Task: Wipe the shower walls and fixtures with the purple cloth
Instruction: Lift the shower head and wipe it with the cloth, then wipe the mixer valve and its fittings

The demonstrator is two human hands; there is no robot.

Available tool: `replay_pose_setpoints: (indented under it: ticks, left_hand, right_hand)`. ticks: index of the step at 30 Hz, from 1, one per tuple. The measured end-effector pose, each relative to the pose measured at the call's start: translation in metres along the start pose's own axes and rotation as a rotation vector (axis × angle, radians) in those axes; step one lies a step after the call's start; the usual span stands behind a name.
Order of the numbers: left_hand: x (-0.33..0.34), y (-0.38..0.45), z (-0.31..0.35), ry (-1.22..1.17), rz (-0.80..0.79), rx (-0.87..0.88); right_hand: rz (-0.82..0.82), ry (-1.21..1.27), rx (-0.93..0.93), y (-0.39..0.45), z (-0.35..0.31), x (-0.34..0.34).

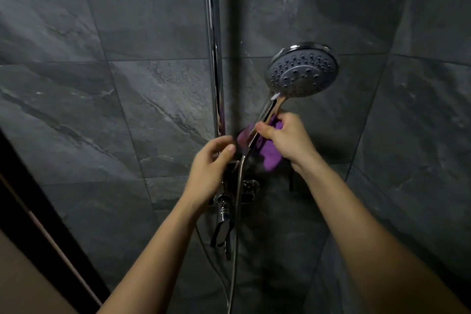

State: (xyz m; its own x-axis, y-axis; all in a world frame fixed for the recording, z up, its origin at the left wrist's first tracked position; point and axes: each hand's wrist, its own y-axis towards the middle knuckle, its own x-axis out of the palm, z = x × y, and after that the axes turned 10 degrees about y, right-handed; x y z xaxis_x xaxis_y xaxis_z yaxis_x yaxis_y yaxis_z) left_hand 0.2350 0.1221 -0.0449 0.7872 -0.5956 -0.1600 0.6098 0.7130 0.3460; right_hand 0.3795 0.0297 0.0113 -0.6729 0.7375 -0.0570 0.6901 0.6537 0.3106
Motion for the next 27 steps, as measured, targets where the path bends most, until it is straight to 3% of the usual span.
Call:
replay_pose_setpoints:
  ticks: [4,8,14,22,27]
  left_hand:
    - [-0.044,-0.001,-0.025,0.357,0.137,0.039]
    - [-0.053,0.006,-0.043,0.719,-0.038,-0.021]
    - [-0.051,0.013,-0.045,0.718,-0.115,-0.044]
    - [-0.055,0.021,-0.049,0.752,-0.157,-0.026]
    - [-0.058,0.025,-0.058,0.771,-0.153,-0.041]
  right_hand:
    - [-0.010,-0.187,-0.034,0.023,-0.001,-0.005]
    - [-0.020,-0.356,-0.039,0.036,0.002,-0.002]
    - [-0.064,-0.434,-0.040,0.041,0.006,0.007]
    - [-0.103,-0.222,0.005,0.039,0.016,0.019]
    - [-0.118,-0.294,0.014,0.036,0.025,0.030]
